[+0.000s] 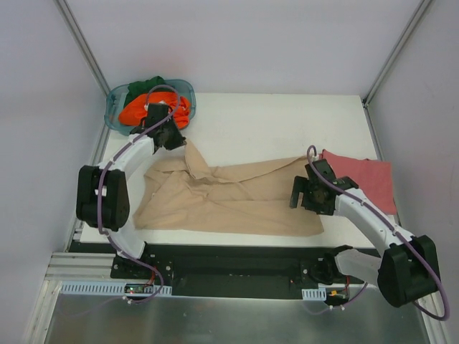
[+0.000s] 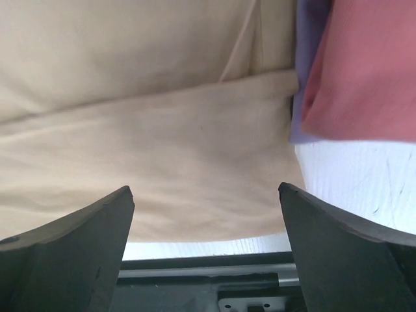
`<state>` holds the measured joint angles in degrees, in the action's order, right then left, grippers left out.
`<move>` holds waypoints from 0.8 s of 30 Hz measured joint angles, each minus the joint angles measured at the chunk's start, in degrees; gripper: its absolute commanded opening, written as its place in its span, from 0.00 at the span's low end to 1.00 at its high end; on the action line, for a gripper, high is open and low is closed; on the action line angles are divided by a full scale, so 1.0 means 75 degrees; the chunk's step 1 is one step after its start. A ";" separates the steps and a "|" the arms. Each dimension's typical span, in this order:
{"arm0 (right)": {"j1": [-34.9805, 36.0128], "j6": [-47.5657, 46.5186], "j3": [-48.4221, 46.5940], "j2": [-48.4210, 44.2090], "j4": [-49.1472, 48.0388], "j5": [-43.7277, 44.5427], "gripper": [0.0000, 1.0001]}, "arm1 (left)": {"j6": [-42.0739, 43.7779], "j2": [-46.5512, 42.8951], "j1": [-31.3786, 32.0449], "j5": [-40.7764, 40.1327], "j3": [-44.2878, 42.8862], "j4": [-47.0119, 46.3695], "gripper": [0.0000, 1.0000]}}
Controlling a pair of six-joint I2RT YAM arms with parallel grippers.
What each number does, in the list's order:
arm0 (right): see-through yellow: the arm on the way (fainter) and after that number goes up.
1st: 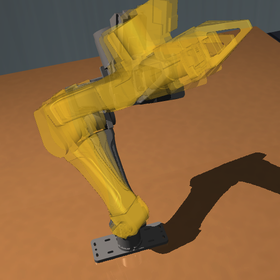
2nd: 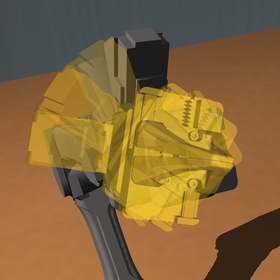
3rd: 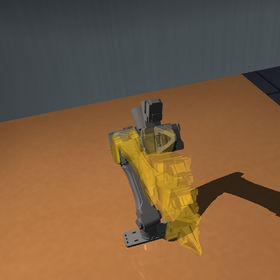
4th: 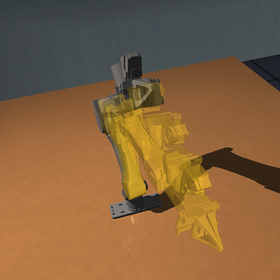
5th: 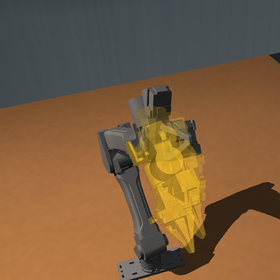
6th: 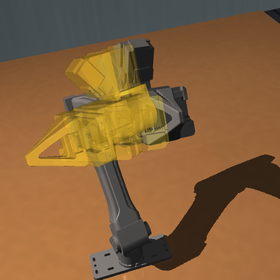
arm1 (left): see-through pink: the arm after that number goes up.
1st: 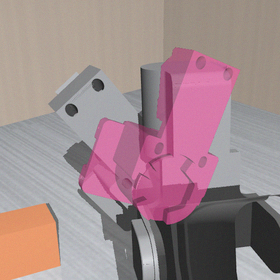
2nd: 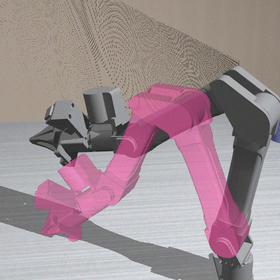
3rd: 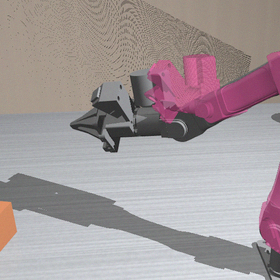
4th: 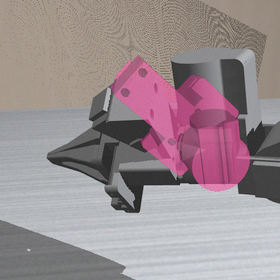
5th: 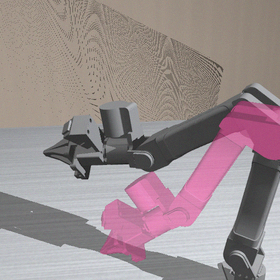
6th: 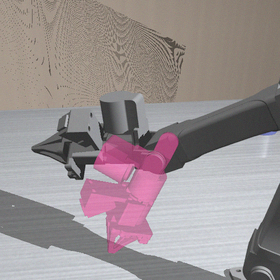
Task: Fold and stack the t-shirts
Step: Grap the side of the flattened tshirt furthest away from the robot with both arms
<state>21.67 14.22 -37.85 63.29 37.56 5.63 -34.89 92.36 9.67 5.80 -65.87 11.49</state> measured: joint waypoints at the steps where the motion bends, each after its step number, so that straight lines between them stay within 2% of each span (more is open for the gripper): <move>1: -0.0032 -0.0023 -0.0219 0.0172 -0.0015 0.0055 0.96 | -0.0003 0.0321 0.0000 0.0009 -0.0353 0.0020 0.00; 7: -0.0519 -0.0166 -0.1565 0.1376 -0.0087 0.0370 0.96 | -0.0006 0.1612 0.0000 0.0154 -0.1749 0.0070 0.00; 12: -0.1151 -0.0236 -0.3226 0.2812 -0.0166 0.0440 0.96 | -0.0023 0.1746 -0.0003 -0.0052 -0.2005 0.0277 0.00; 17: -0.1215 -0.0530 -0.4712 0.3981 -0.0332 0.0472 0.96 | 0.0012 0.1880 0.0000 -0.0746 -0.2844 0.0458 0.00; 24: -0.1309 -0.0889 -0.5394 0.4794 -0.0350 0.0664 0.96 | 0.0172 0.2253 0.0000 -0.1556 -0.3864 0.0455 0.00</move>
<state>11.86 7.55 -78.30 99.24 34.94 10.61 -33.61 109.25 9.67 -5.87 -94.85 14.90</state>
